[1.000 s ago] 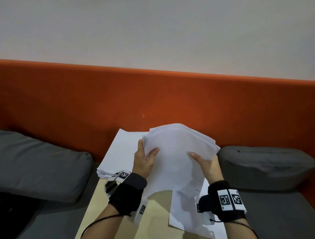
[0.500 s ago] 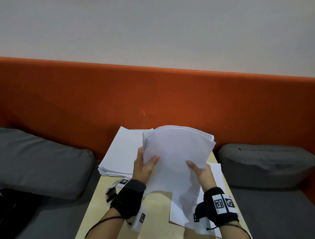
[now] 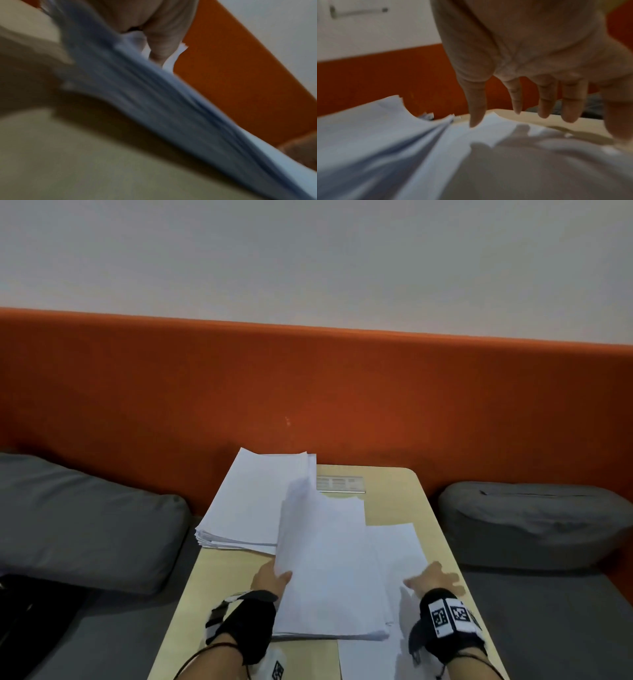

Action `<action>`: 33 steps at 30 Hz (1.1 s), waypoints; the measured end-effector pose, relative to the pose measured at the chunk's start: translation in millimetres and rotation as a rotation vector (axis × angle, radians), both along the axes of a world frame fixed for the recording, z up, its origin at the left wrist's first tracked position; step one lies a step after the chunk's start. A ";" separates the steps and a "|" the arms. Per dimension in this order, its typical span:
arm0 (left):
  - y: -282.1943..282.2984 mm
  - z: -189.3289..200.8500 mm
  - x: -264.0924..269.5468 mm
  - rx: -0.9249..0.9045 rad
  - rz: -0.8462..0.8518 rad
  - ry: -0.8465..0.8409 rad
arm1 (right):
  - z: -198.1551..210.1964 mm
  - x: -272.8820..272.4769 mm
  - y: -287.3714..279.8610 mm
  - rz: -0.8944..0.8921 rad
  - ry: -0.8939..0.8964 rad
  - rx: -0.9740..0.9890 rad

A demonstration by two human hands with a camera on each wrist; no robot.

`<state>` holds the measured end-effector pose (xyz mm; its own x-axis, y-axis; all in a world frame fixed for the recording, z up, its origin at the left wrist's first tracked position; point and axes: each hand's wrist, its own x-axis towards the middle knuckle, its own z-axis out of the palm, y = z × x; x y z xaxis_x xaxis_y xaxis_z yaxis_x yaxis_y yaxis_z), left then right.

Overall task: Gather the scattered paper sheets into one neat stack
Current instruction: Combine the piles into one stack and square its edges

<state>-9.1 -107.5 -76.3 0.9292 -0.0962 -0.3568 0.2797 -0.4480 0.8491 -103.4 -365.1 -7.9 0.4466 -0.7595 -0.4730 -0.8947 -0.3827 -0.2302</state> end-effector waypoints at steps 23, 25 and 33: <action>7.7 19.4 1.3 -0.139 0.033 0.279 | 143.9 1.5 21.2 0.105 -0.845 -0.427; 4.3 30.9 0.6 -0.148 0.080 0.309 | 147.1 7.9 26.7 0.104 -0.973 -0.314; 15.9 -98.2 62.3 -0.371 0.201 0.406 | 54.4 46.5 46.8 0.181 -0.760 0.098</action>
